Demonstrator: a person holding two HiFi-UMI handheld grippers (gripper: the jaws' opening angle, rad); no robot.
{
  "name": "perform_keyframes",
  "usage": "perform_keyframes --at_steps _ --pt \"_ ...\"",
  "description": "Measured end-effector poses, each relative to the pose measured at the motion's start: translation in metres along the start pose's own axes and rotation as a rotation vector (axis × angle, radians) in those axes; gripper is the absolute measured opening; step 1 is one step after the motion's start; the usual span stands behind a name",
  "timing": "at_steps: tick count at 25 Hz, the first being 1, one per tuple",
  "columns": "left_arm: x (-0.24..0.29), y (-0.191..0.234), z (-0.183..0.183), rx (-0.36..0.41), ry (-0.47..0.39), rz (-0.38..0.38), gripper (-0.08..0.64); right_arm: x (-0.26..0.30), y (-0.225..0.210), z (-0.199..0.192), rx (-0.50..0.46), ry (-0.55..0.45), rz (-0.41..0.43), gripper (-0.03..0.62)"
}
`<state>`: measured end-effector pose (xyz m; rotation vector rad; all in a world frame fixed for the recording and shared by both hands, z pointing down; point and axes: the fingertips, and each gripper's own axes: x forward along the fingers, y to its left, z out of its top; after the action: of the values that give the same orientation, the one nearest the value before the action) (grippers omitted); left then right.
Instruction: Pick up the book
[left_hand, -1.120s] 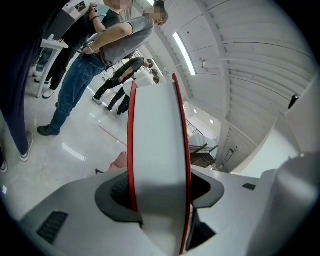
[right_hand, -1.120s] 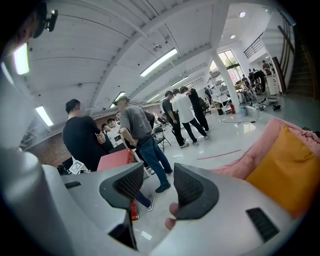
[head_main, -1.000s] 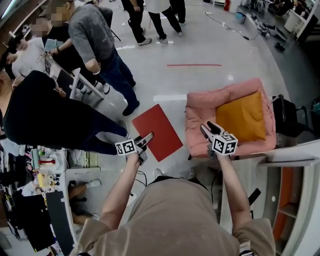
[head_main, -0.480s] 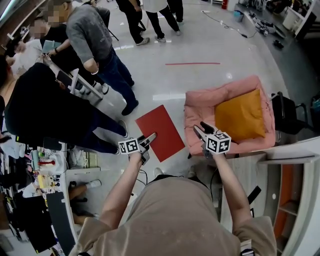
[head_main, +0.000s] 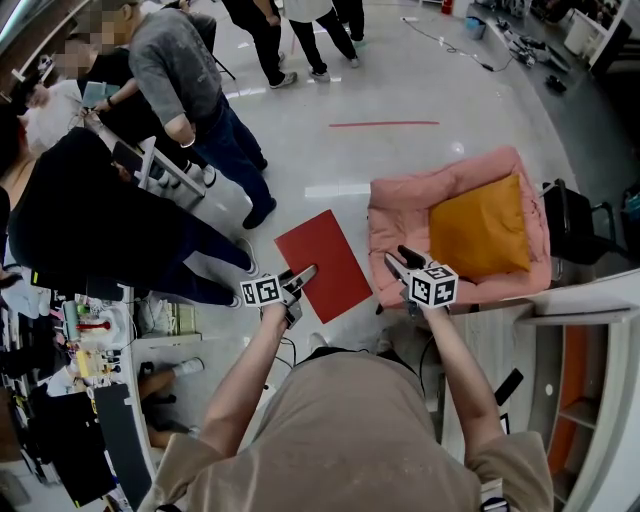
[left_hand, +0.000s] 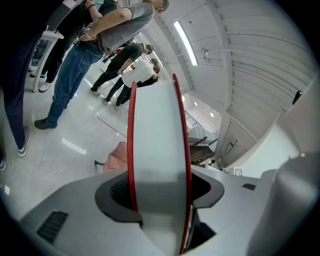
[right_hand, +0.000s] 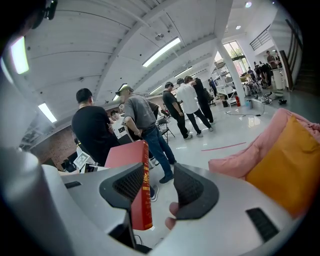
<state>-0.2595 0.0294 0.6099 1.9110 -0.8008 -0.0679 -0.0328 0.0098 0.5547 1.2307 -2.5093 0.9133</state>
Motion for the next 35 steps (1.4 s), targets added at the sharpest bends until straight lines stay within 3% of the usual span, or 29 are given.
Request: perform_keyframes --at_steps 35 --pt "0.013 0.005 -0.021 -0.011 0.042 0.014 0.264 0.008 -0.013 -0.026 0.01 0.051 -0.014 0.195"
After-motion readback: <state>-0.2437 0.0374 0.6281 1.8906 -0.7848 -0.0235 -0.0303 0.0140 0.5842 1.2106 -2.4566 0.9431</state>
